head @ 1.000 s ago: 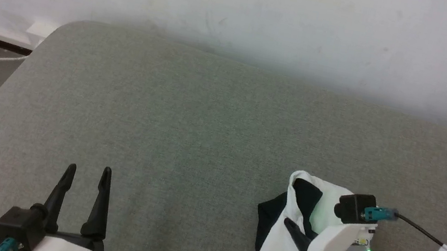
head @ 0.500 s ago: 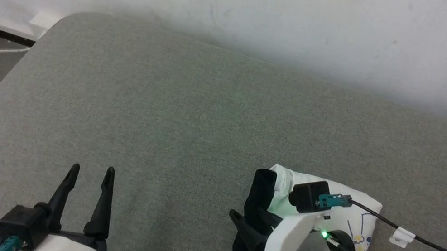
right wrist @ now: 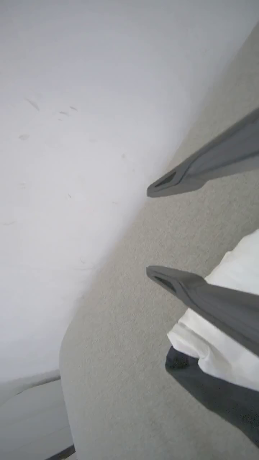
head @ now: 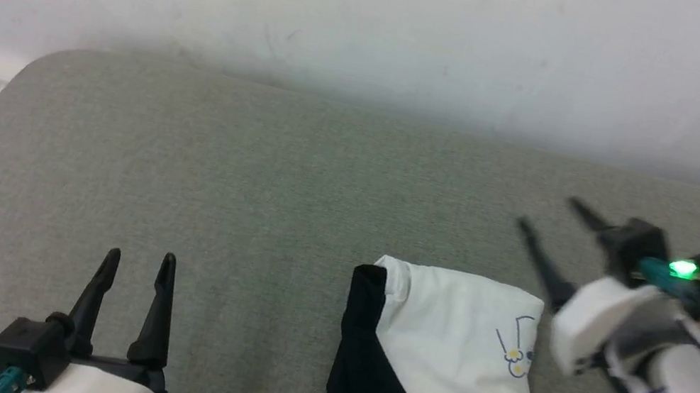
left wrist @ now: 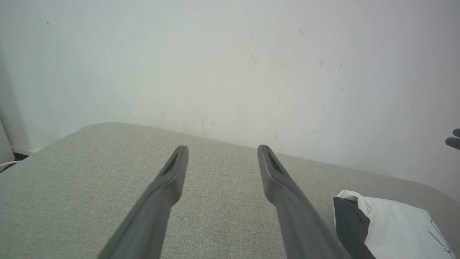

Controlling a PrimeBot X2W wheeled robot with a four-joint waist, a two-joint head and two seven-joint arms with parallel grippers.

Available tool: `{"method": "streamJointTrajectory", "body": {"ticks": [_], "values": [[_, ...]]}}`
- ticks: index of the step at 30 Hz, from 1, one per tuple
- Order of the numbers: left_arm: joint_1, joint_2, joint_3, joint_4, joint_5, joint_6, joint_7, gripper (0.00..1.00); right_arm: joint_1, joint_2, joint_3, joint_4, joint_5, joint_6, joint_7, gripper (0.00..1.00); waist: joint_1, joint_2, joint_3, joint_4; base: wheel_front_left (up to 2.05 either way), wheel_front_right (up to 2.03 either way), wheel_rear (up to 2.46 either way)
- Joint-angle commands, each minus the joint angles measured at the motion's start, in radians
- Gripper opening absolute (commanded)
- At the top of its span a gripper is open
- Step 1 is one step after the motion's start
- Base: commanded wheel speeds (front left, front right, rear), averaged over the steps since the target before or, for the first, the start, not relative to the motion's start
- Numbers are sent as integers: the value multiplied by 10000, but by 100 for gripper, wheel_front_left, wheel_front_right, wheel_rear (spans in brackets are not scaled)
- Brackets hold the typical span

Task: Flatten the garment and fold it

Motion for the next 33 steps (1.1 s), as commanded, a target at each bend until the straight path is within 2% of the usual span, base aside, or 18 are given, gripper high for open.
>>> {"method": "streamJointTrajectory", "body": {"ticks": [1, 6, 10, 13, 16, 19, 23, 33], "values": [[-118, -18, -38, -110, -54, 2, -47, 100, 26, -389, -407, -90, -602, -17, -535, 100, 0, 0, -111, -275, 0, 0, 0], [-90, -18, -144, -240, -1, 53, -47, 100, 1036, -417, -2079, -686, -1278, -17, -1801, 100, 0, 0, -74, -497, 0, 0, 0], [-49, -18, -256, -278, 171, 28, -47, 100, 2437, 354, -3925, -1612, -1549, -17, -2522, 100, 0, 0, -96, -556, 0, 0, 0], [18, -18, -236, -383, 276, 83, -47, 100, 3522, 1085, -4662, -2516, -1680, -17, -2765, 100, 0, 0, -72, -656, 0, 0, 0], [84, -18, -282, -401, 393, 83, -47, 100, 4132, 1527, -4887, -3033, -1709, -17, -2854, 100, 0, 0, -28, -695, 0, 0, 0], [158, 12, -310, -384, 1001, 117, -47, 100, 4789, 1985, -4931, -3502, -1812, -17, -2971, 100, 0, 0, 31, -747, 0, 0, 0], [160, 2, -257, -540, 1313, 227, -47, 100, 5288, 2354, -4791, -3593, -2098, -17, -3193, 100, 0, 0, 101, -704, 0, 0, 0], [121, -10, -376, -502, 1562, 166, -47, 100, 5404, 2606, -4638, -3610, -2275, -17, -3236, 100, 0, 0, 249, -523, 0, 0, 0]]}}
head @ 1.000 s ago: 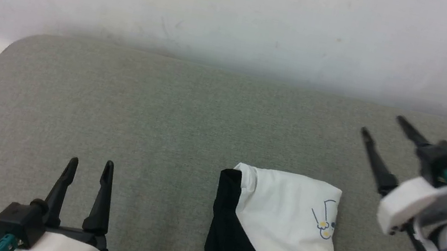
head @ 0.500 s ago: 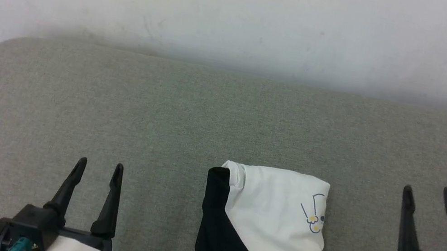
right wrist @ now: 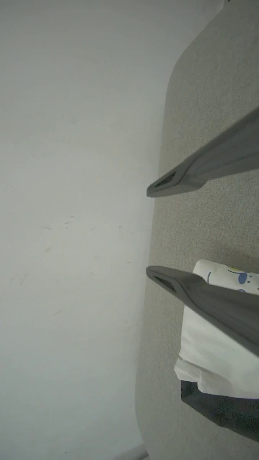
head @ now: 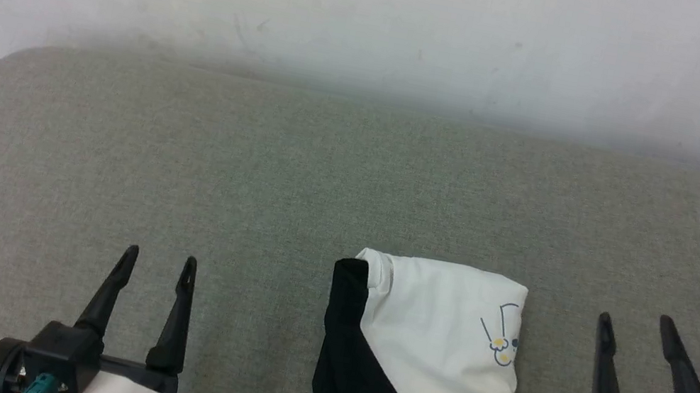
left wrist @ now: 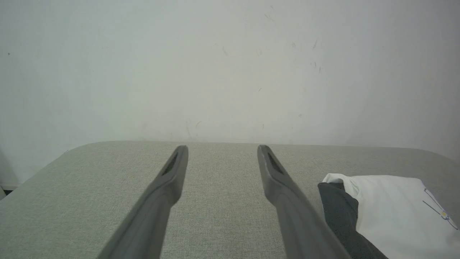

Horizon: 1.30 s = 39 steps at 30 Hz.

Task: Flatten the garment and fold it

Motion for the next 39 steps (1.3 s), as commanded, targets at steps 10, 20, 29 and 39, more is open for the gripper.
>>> {"method": "streamJointTrajectory", "body": {"ticks": [10, 20, 29, 39], "values": [[-444, -15, -278, 56, 91, -107, -47, 100, -988, -1187, 1173, -166, 1870, -11, 4596, 100, 0, 0, 827, 510, 0, 0, 0], [-828, -17, -695, 335, -63, -81, -47, 100, -2334, -710, 459, 1584, 3648, -11, 8958, 100, 0, 0, 1374, 1329, 0, 0, 0], [-854, -18, -673, 505, -62, -51, -47, 100, -2691, -389, 533, 2920, 3426, -11, 9279, 7, 0, 0, 1316, 1505, 0, 0, 0], [-780, -18, -810, 351, -65, -92, -47, 100, -3639, -1956, 2083, 2458, 2910, -11, 8640, 0, 0, 0, 1150, 70, 0, 0, 0]]}}
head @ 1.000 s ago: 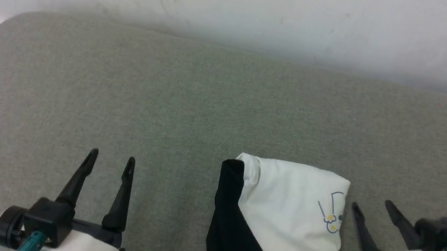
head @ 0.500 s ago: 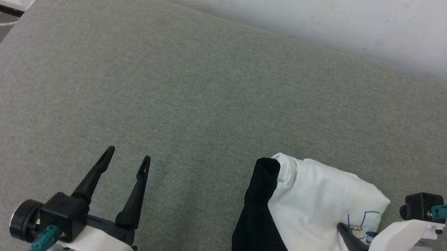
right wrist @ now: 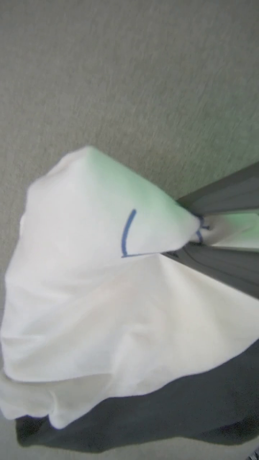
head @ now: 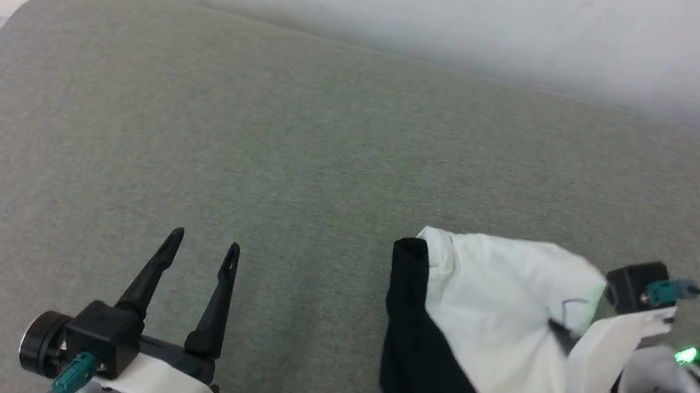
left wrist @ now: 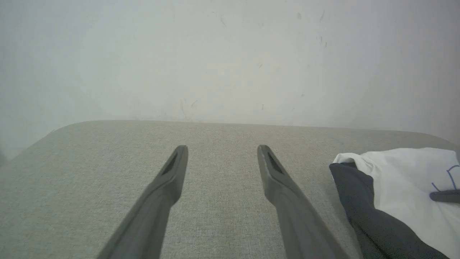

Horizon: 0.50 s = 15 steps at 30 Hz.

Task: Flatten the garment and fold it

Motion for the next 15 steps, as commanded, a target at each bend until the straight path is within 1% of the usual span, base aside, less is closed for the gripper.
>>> {"method": "streamJointTrajectory", "body": {"ticks": [1, 5, 8, 10, 12, 15], "values": [[-95, -18, -91, -107, 19, -15, -47, 100, -506, -647, 250, -317, -80, -21, 174, 0, -1, 0, 62, -980, 0, 0, 0], [-373, -18, -457, -178, 64, -58, -47, 100, -1134, -2275, 1091, -903, 70, -21, 844, 0, -1, 0, 469, -1789, 0, 0, 0], [-762, -18, -682, -112, 176, -116, -47, 100, -1701, -4181, 2396, -1444, 73, -21, 1314, 0, -1, 0, 1012, -2335, 0, 0, 0], [-1099, -18, -795, -92, 230, -158, -47, 100, -2161, -5243, 2900, -1539, 131, -21, 1331, 0, -1, 0, 1432, -2626, 0, 0, 0], [-1457, -18, -887, -85, 307, -210, -47, 100, -2572, -6023, 3194, -1445, 275, -21, 1204, 0, -1, 0, 1863, -2814, 0, 0, 0], [-1960, -18, -1009, -124, 363, -283, -47, 100, -3071, -6856, 3324, -1019, 472, -21, 749, 0, -1, 0, 2537, -2957, 0, 0, 0]]}}
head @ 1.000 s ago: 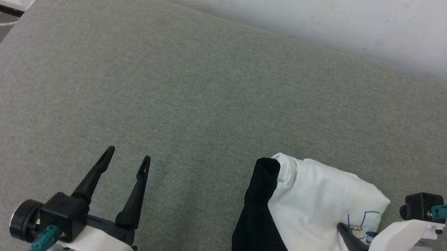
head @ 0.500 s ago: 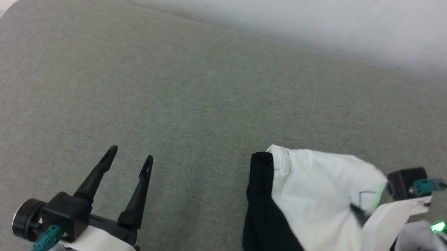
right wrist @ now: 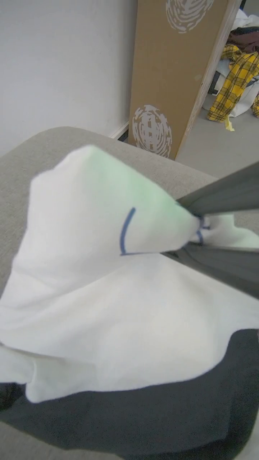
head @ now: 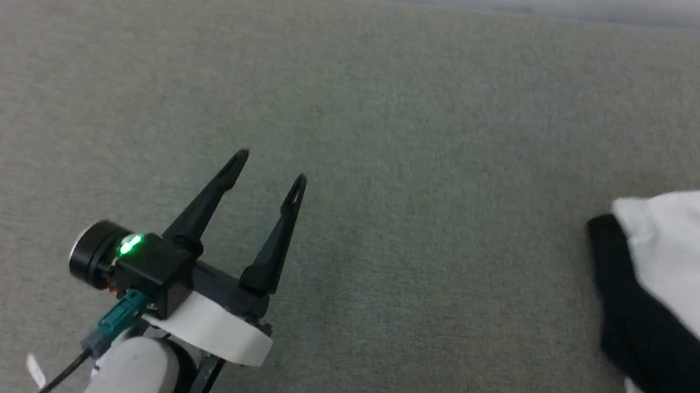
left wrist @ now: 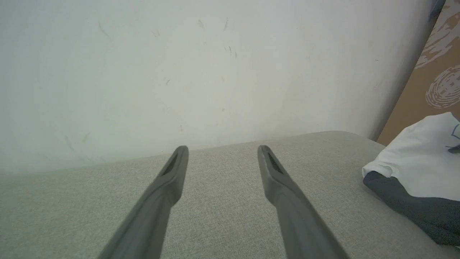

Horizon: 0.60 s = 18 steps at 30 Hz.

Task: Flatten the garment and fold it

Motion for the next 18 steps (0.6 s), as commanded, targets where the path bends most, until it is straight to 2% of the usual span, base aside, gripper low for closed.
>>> {"method": "streamJointTrajectory", "body": {"ticks": [1, 4, 9, 18], "values": [[-395, -1, -92, -17, 113, -106, -46, 100, -338, -336, -28, 422, 165, -23, -395, 0, -1, 0, 1622, -804, 0, 0, 0], [-786, 3, -219, -63, 171, -166, -46, 100, -512, -607, -441, 1362, 304, -23, -1031, 0, -1, 0, 2139, -742, 0, 0, 0], [-1192, 50, -299, -97, 174, -229, -46, 100, -403, -632, -1380, 2940, 243, -23, -2106, 0, -1, 0, 2729, -537, 0, 0, 0], [-1436, 210, -320, -83, 198, -279, -46, 100, -669, -682, -2676, 5072, -1017, -23, -4062, 0, -1, 0, 3250, -286, 0, 0, 0]]}}
